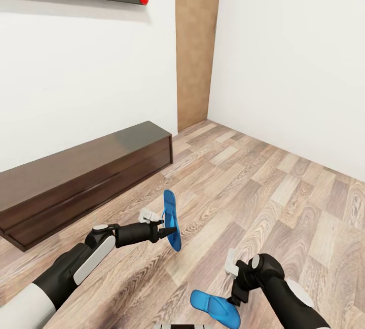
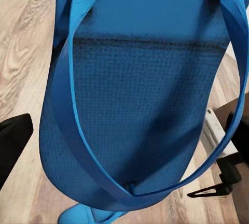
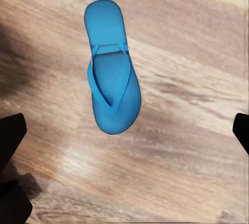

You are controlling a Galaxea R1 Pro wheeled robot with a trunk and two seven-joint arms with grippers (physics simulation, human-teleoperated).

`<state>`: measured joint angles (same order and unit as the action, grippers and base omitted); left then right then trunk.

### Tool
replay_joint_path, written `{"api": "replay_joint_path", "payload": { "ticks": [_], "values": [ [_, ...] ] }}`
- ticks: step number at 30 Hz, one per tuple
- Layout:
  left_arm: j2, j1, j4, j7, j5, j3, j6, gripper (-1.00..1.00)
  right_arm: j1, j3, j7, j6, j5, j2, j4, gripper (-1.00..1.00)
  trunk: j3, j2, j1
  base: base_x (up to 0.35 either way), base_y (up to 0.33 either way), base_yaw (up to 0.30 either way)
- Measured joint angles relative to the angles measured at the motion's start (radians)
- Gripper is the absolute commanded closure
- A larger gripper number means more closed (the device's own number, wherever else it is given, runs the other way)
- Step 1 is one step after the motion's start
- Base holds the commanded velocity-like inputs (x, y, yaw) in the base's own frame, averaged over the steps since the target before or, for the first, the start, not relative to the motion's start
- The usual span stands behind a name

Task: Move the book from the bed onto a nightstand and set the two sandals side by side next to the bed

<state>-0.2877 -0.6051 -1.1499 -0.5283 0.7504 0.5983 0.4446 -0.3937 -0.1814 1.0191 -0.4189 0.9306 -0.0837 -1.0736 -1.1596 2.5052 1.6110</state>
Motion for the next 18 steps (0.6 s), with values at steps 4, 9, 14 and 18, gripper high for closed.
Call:
{"api": "replay_joint_path", "payload": {
  "ticks": [4, 9, 14, 18],
  "values": [
    [0.000, 0.000, 0.000, 0.000, 0.000, 0.000, 0.000, 1.00, 0.000, 0.000, 0.000, -0.004, 0.002, -0.015, -0.013, -1.00, 0.000, 0.000, 0.000, 0.000, 0.000, 0.000],
    [0.000, 0.000, 0.000, 0.000, -0.001, 0.000, 0.000, 1.00, 0.000, -0.001, 0.000, -0.006, 0.003, -0.018, -0.014, -1.00, -0.008, 0.000, 0.001, 0.000, 0.000, 0.000],
    [0.000, 0.000, 0.000, 0.000, -0.001, 0.000, 0.000, 1.00, 0.000, -0.002, 0.000, -0.006, 0.004, -0.018, -0.014, -1.00, -0.027, 0.002, 0.003, 0.000, 0.000, 0.000],
    [0.000, 0.000, 0.000, 0.000, -0.001, 0.000, 0.000, 1.00, 0.000, -0.002, 0.000, -0.008, 0.004, -0.018, -0.014, -1.00, -0.042, 0.003, 0.005, 0.000, 0.000, 0.000]
  ]
}}
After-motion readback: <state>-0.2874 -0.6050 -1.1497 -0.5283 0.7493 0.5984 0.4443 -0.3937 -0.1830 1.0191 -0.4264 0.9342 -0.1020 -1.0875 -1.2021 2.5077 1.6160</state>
